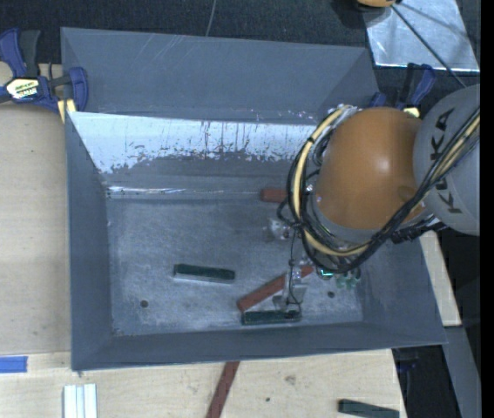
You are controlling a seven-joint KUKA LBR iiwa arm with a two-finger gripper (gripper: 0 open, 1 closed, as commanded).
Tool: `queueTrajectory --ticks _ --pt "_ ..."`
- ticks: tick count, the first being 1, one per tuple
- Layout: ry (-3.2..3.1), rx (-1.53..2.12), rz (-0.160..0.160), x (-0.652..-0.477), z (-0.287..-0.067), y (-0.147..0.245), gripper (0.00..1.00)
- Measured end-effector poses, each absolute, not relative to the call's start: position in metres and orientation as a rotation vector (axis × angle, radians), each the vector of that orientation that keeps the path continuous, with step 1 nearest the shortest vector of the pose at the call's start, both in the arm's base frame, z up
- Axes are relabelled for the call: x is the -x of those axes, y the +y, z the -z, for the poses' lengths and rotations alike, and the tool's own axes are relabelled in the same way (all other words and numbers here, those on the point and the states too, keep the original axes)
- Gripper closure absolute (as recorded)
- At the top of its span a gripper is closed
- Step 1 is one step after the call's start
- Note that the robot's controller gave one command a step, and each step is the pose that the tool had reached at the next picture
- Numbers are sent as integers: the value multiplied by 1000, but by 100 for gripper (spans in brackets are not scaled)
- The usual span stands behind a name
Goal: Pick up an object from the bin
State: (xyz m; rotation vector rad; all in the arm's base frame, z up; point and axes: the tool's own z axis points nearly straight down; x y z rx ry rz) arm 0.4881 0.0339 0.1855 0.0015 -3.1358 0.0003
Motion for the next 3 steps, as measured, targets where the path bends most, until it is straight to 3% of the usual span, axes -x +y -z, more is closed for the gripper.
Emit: queueTrajectory --ticks 1,2,3 --pt "-3144 0 1 -490 -190 34 0" --pt "-3152 14 1 -494 -141 20 0" --pt "-3130 -281 -1 -505 -104 19 0"
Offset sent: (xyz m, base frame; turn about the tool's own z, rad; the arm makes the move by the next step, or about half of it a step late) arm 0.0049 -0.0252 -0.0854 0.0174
